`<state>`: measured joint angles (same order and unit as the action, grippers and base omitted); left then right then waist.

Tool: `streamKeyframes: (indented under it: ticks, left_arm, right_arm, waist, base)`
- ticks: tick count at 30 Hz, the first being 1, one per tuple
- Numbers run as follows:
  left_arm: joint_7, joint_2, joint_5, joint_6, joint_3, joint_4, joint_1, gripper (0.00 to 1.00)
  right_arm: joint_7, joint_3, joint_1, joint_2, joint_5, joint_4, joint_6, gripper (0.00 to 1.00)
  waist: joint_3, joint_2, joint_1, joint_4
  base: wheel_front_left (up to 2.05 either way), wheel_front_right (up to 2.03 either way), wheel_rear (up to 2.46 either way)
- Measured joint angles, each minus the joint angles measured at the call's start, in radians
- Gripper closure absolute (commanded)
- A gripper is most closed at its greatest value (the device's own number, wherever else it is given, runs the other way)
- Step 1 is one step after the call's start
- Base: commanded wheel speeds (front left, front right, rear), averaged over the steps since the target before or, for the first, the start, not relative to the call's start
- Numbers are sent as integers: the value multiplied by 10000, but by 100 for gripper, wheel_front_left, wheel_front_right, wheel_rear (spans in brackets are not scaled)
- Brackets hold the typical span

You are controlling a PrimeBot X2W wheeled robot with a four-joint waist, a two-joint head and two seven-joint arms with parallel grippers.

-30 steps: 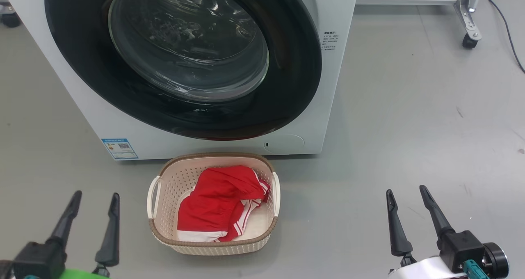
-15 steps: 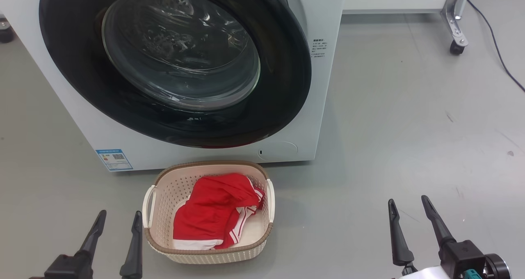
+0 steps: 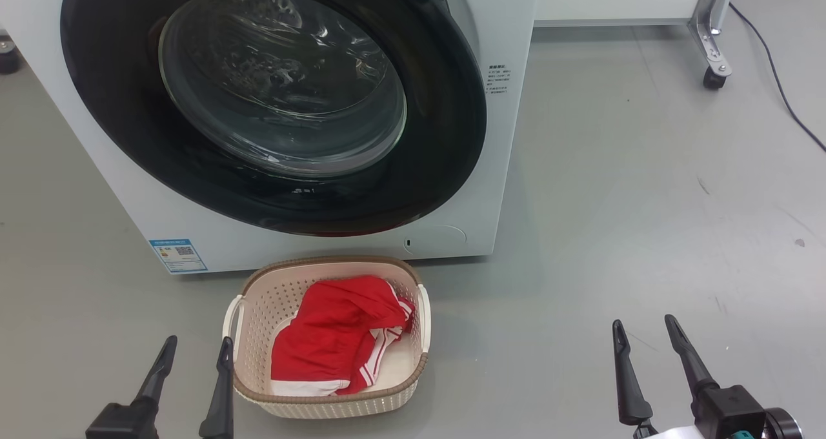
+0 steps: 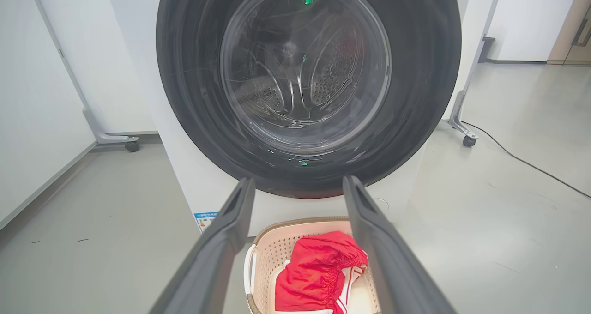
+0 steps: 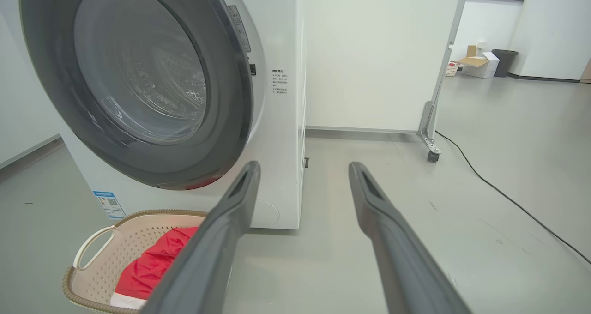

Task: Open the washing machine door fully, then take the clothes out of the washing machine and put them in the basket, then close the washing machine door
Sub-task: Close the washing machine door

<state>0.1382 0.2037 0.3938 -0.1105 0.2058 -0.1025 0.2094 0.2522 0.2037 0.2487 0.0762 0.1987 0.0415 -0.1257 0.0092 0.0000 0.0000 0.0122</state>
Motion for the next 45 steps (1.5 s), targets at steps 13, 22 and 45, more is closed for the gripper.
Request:
streamKeyframes:
  ticks: [13, 22, 45]
  left_arm:
    - [-2, -242, -178, -75, -38, 81, 2, 0]
    - [-6, -320, -435, -75, -8, 100, 2, 0]
    - [12, -541, -725, -77, 280, -217, -388, 0]
  right_arm:
    - [0, -63, 67, -21, -13, 104, 0, 0]
    - [0, -199, 68, -15, -54, 138, 0, 0]
    - [-107, -639, -602, 631, -79, 244, 105, 100]
  waist:
    - [11, 0, 0, 2]
    - [43, 0, 0, 109]
    - [526, 0, 0, 743]
  base:
    - [0, 0, 0]
    - [0, 0, 0]
    - [0, 0, 0]
